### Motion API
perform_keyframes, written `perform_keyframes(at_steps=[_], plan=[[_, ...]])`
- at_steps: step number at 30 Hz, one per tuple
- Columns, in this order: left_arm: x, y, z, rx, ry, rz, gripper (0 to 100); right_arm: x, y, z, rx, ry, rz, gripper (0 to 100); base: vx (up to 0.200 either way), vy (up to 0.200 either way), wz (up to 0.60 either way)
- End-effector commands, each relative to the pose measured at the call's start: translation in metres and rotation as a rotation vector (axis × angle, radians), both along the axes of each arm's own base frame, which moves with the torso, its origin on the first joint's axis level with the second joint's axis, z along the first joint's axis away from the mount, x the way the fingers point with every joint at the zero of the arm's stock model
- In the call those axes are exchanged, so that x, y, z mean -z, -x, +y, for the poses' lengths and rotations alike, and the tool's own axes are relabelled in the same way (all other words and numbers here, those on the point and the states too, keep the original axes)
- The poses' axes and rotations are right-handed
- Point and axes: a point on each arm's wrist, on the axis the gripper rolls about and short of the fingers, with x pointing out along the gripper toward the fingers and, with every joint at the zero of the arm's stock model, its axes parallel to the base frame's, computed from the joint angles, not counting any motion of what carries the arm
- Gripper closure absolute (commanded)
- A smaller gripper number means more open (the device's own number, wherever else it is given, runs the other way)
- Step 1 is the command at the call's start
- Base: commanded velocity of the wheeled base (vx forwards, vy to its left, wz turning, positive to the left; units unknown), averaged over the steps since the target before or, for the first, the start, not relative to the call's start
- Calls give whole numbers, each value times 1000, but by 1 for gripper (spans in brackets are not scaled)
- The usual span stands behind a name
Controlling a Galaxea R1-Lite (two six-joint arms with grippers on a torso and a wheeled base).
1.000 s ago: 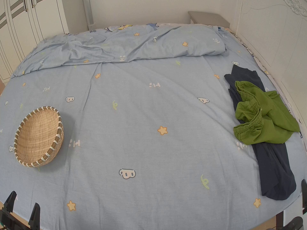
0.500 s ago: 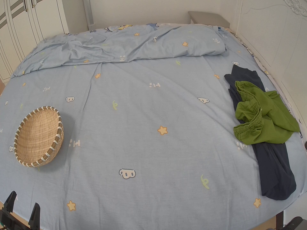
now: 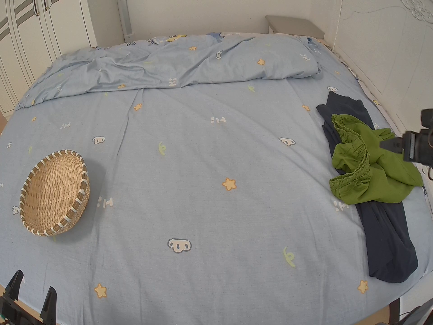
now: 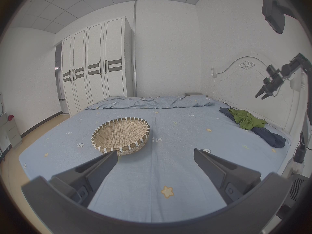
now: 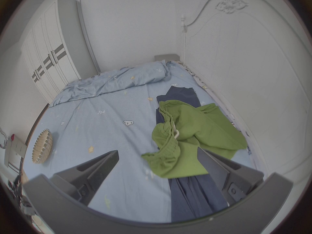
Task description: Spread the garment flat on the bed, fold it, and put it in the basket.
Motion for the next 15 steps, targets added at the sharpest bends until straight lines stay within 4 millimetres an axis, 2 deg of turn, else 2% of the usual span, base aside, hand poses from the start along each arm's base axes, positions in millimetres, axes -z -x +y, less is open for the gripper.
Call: perform_keyframes(at_steps=[1, 6, 15], plan=[[5, 0, 0, 0, 0, 0, 0, 39, -122, 2, 13, -26, 133, 0, 0, 0, 0], [5, 0, 0, 0, 1, 0, 0, 50, -143, -6, 44, -42, 154, 0, 0, 0, 0], [5, 0, 0, 0, 0, 1, 0, 52, -149, -25, 94, -50, 126, 0, 0, 0, 0]])
